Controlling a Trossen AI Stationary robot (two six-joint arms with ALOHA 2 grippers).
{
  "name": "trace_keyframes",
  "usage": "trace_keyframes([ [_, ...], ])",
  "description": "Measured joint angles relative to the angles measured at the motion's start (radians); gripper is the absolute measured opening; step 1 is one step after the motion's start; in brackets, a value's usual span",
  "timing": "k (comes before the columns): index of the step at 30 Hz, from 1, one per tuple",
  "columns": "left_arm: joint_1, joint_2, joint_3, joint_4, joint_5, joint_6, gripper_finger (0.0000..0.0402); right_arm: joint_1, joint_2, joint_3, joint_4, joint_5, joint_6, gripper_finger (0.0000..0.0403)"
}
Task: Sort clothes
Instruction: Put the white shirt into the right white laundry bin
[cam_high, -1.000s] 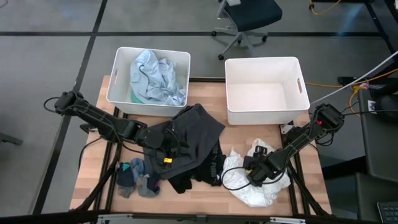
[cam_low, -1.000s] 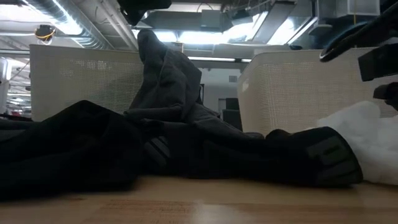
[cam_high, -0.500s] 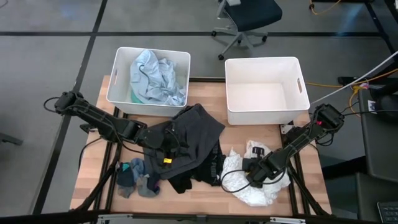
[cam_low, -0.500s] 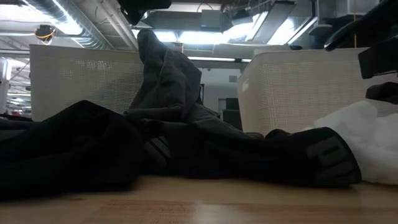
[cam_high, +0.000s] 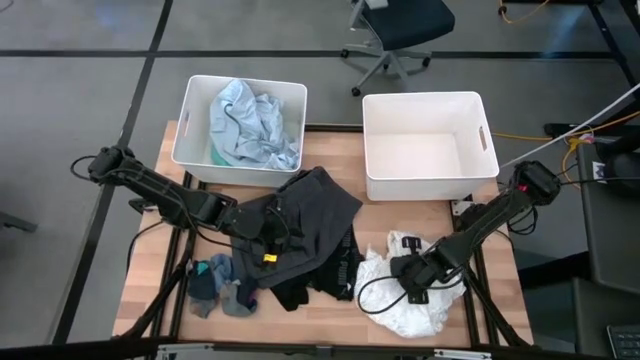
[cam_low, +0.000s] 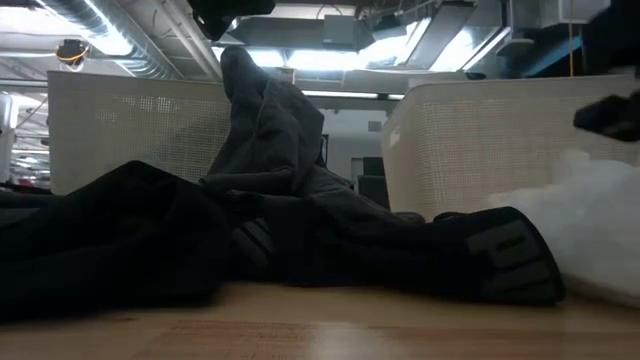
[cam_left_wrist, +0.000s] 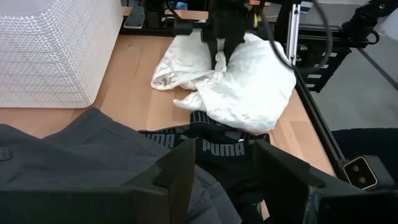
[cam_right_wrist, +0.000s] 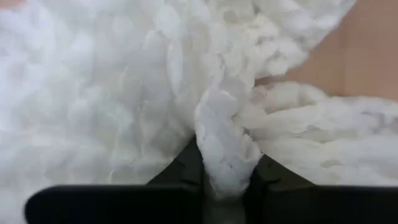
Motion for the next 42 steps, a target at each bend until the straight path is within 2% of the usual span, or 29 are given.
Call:
trace_keyframes([
  [10, 0.0, 0.0, 0.0, -0.001, 0.0, -0.006, 0.0155, 0.0, -0.194, 0.002, 0.004, 0.083, -0.022, 0.0053],
  [25, 0.0, 0.0, 0.0, -0.001, 0.0, -0.022, 0.0155, 0.0, -0.517, 0.003, 0.07, 0.381, -0.106, 0.0054],
  [35, 0.0, 0.0, 0.0, -0.001, 0.0, -0.021, 0.0155, 0.0, -0.65, 0.005, 0.36, 0.582, -0.457, 0.0052],
  [42, 0.0, 0.0, 0.0, -0.001, 0.0, -0.022, 0.0155, 0.0, -0.677, 0.005, 0.675, 0.73, -0.829, 0.0054],
])
